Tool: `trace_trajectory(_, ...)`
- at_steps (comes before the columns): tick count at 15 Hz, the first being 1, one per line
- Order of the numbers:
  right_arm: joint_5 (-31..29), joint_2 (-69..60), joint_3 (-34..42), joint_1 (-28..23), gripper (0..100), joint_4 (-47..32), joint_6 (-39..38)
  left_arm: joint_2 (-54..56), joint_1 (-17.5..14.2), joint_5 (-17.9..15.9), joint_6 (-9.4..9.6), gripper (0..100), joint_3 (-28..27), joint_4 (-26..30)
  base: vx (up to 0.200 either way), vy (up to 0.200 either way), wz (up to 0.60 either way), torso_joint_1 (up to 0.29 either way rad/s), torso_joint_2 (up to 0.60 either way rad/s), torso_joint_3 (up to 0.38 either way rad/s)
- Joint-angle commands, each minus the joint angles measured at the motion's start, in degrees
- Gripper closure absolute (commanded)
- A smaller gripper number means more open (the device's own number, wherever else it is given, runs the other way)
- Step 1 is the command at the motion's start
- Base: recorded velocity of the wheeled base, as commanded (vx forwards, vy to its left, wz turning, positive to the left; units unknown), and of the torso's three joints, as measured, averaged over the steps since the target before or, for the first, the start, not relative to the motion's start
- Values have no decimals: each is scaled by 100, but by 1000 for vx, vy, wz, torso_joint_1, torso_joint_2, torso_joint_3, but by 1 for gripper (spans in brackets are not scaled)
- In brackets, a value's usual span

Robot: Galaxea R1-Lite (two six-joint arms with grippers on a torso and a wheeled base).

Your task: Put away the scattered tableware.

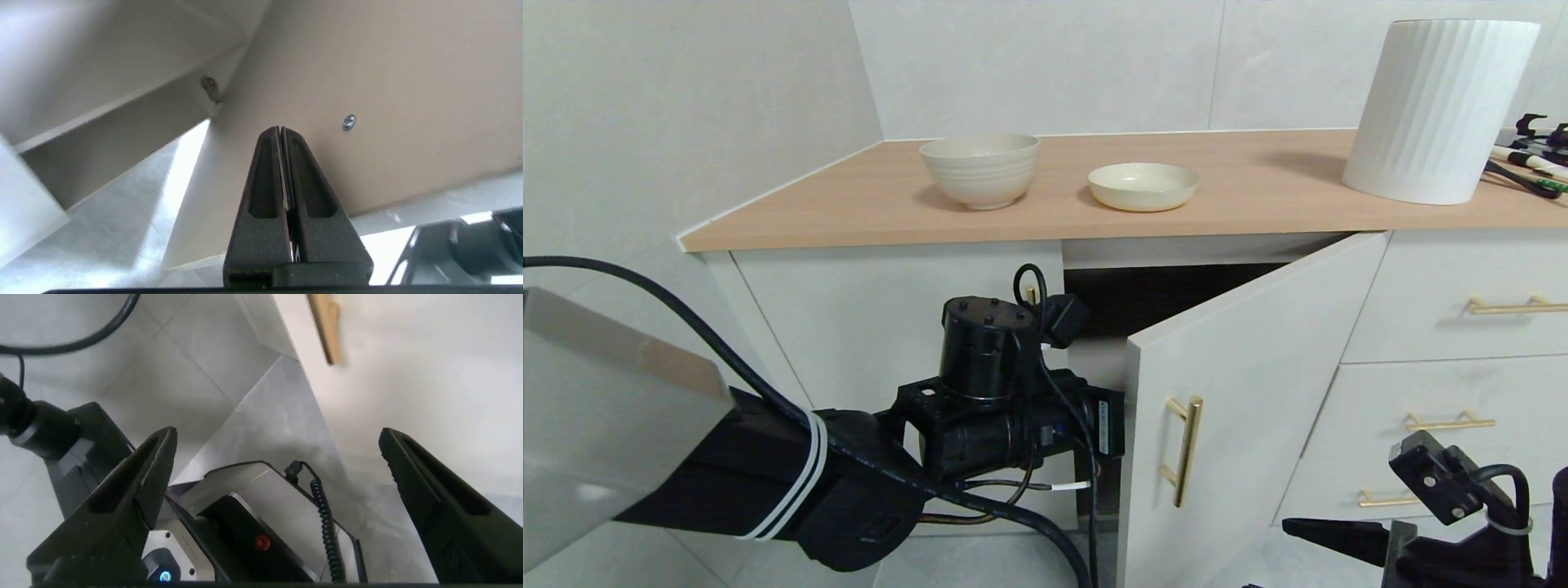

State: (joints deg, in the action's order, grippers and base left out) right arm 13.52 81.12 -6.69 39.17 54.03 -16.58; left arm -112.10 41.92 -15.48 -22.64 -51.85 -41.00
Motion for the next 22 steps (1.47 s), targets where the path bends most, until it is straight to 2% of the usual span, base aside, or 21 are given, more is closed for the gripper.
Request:
trace_trajectory(1,2,-61,1,3,0,2,6,-48,18,19,-4,100,-10,-5,0,0,0,0,0,0)
trace_trajectory(5,2,-78,54,3,0,11,14,-136,18,19,-13,100,-124,-5,-150,0,0,4,4,2)
trace_trajectory(8,72,-579,142,3,0,2,14,-215,35,19,-4,100,-142,-5,0,0,0,0,0,0)
trace_trajectory(11,845,-1300,274,3,0,-191,23,-250,114,28,-4,100,-212,-5,0,0,0,0,0,0)
trace_trajectory(14,889,-1441,274,3,0,-367,76,-250,149,36,-13,100,-212,-5,0,0,0,0,0,0)
trace_trajectory(18,898,-1450,300,3,0,-376,287,-356,563,45,-13,100,-432,4,0,0,0,0,0,0)
trace_trajectory(20,898,-1511,335,3,0,-376,296,-409,905,230,-13,100,-511,4,0,0,0,0,0,0)
trace_trajectory(22,898,-1529,344,3,0,-376,296,-505,1028,388,-13,100,-537,4,0,0,0,0,0,0)
